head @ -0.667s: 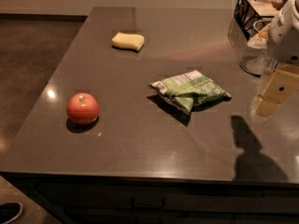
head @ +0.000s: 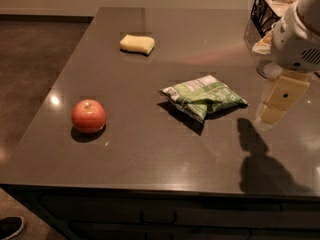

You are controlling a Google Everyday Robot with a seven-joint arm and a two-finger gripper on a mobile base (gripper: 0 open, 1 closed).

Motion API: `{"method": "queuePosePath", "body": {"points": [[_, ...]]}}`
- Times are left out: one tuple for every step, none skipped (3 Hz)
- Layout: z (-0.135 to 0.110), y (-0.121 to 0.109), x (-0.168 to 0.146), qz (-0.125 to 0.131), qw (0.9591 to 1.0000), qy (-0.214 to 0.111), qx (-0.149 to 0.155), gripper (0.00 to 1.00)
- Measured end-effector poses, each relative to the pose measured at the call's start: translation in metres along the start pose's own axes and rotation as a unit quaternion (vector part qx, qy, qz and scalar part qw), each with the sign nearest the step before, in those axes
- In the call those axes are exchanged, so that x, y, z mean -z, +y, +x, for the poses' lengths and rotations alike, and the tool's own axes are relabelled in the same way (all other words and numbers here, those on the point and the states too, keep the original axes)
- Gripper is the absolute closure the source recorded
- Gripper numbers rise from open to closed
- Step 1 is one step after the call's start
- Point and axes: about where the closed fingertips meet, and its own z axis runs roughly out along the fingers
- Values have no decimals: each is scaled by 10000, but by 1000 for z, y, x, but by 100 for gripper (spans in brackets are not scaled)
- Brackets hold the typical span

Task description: Move green jalapeno chip bag near apple

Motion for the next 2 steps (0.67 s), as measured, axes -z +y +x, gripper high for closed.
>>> {"method": "queuePosePath", "body": {"points": [[-19, -10, -23, -113, 9993, -162, 317, 0], [-34, -21, -45, -243, 9977, -225, 587, 0]]}}
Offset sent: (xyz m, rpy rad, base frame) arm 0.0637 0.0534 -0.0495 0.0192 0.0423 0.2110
